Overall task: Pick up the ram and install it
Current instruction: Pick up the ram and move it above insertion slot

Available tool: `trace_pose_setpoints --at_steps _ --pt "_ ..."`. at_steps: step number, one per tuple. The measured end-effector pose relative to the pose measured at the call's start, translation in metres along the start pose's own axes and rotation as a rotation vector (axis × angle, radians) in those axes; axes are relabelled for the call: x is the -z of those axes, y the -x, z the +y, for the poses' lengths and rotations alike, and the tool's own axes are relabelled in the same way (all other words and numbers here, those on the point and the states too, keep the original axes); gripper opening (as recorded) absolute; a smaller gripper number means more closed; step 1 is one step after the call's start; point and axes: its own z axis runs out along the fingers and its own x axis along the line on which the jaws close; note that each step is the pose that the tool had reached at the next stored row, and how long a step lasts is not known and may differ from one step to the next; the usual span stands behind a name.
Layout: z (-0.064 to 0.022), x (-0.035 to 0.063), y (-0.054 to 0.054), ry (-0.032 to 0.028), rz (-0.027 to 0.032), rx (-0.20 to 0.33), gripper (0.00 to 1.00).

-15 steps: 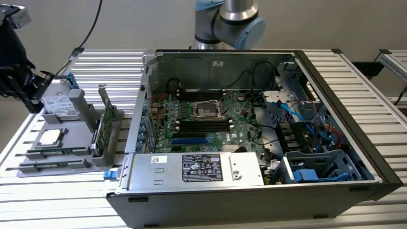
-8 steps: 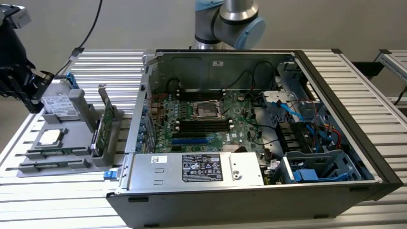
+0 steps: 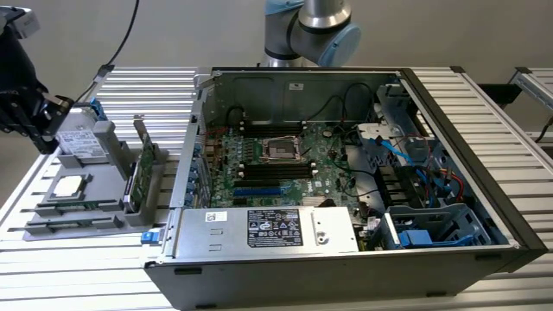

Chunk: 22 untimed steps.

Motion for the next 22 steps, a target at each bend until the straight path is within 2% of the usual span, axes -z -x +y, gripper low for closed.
trace_pose_setpoints --at_steps 22 --pt "0.0 -0.0002 0.0 -0.0327 0.0164 0.399 0.1"
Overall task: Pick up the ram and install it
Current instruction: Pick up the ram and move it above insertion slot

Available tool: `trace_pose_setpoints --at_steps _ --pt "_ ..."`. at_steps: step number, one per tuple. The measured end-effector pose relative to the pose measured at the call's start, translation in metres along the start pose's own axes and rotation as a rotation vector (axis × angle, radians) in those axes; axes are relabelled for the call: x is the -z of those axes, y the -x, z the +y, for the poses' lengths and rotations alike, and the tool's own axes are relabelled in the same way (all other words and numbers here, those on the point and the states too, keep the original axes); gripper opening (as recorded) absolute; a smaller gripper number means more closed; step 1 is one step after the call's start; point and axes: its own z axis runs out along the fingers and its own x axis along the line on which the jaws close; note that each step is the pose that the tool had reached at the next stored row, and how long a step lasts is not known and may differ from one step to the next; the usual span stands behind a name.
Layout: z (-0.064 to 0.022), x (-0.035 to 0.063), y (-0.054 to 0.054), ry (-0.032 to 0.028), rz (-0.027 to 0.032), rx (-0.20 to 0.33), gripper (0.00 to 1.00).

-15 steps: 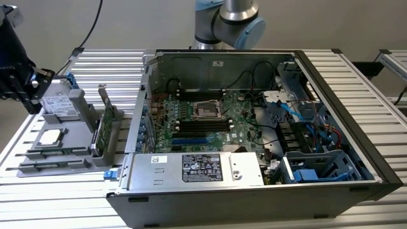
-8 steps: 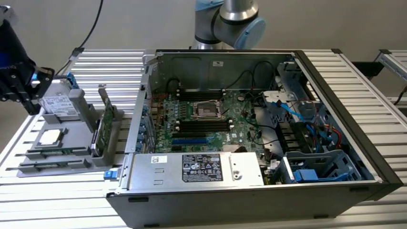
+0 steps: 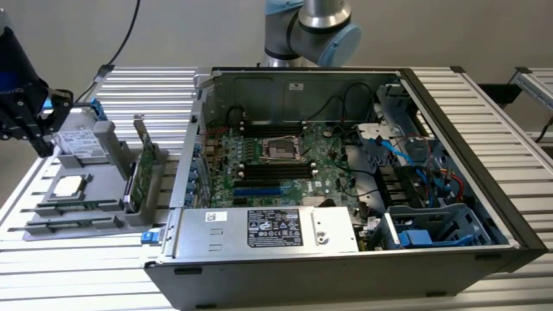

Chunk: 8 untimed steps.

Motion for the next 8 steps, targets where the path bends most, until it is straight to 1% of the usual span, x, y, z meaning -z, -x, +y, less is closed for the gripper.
trace_pose_setpoints --at_steps 8 --pt "0.0 0.0001 0.0 -0.0118 0.0059 0.144 0.1"
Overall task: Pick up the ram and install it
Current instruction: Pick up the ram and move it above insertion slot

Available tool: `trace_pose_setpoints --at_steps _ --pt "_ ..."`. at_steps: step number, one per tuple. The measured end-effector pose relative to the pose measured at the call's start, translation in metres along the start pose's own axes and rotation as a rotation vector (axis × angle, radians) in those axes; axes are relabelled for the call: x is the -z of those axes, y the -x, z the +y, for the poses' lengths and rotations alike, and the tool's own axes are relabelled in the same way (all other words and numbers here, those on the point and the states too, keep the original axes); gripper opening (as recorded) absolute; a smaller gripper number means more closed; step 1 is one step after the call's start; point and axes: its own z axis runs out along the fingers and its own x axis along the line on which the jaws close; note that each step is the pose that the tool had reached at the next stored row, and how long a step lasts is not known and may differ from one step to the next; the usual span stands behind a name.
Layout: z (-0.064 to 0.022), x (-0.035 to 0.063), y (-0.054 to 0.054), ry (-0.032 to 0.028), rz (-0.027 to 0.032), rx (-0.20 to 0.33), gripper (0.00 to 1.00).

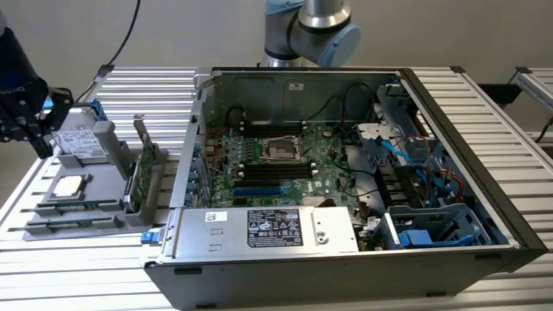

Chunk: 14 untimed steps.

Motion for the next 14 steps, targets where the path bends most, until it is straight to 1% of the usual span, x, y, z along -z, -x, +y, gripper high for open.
trace_pose_setpoints --at_steps 8,14 --pt "0.0001 0.0018 -0.0001 -0.0119 0.0059 0.144 0.1" --pt "0.0 0.0031 -0.0004 -0.0223 0.006 0.24 0.1"
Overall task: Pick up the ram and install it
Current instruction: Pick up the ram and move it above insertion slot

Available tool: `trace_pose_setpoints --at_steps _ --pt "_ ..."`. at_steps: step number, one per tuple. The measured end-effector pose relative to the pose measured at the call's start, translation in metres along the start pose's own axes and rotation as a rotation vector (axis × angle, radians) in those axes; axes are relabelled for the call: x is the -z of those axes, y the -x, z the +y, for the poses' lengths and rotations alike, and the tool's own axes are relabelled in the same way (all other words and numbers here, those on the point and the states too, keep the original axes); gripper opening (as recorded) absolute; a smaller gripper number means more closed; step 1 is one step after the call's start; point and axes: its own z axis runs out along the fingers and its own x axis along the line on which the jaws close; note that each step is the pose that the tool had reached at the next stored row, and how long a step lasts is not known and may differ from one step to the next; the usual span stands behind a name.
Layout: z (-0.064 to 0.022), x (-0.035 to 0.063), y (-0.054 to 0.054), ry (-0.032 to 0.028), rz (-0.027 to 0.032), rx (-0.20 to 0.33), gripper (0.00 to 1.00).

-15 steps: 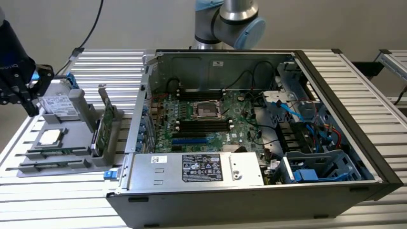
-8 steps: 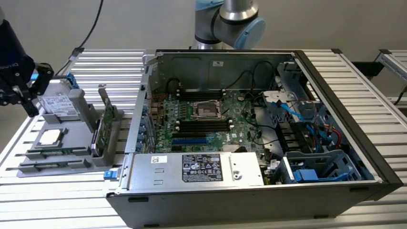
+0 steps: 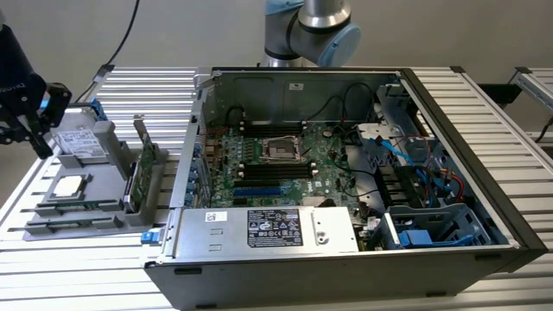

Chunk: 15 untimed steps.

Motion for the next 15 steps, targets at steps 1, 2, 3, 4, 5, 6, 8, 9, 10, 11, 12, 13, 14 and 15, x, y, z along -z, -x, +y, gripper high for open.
trace_pose_setpoints --at_steps 1,2,3,4,5,6,8,9,10,11,12,13,14,15 --pt "0.0 0.0 0.0 -0.0026 -0.0006 0.018 0.1" --pt "0.0 0.0 0.0 -0.0052 -0.0011 0.037 0.1" --pt "0.0 0.0 0.0 -0.0074 -0.0014 0.054 0.1" --pt "-0.0001 0.0 0.0 -0.0095 -0.0013 0.072 0.1" --pt "0.0 0.0 0.0 -0.0114 -0.0011 0.091 0.1" --pt "0.0 0.0 0.0 -0.0132 -0.0009 0.109 0.1" --pt "0.0 0.0001 0.0 -0.0166 -0.0001 0.145 0.1" --pt "0.0 0.0001 -0.0001 -0.0181 0.0004 0.164 0.1" --pt "0.0 0.0001 0.0 -0.0196 0.0009 0.182 0.1" --pt "0.0 0.0 0.0 -0.021 0.0014 0.2 0.1" --pt "-0.0001 0.0 0.0 -0.0225 0.002 0.218 0.1" --pt "0.0 0.0 0.0 -0.0239 0.0026 0.236 0.1" --pt "0.0 0.0 0.0 -0.0254 0.0031 0.255 0.1" --pt "0.0 0.0 0.0 -0.0268 0.0037 0.272 0.1"
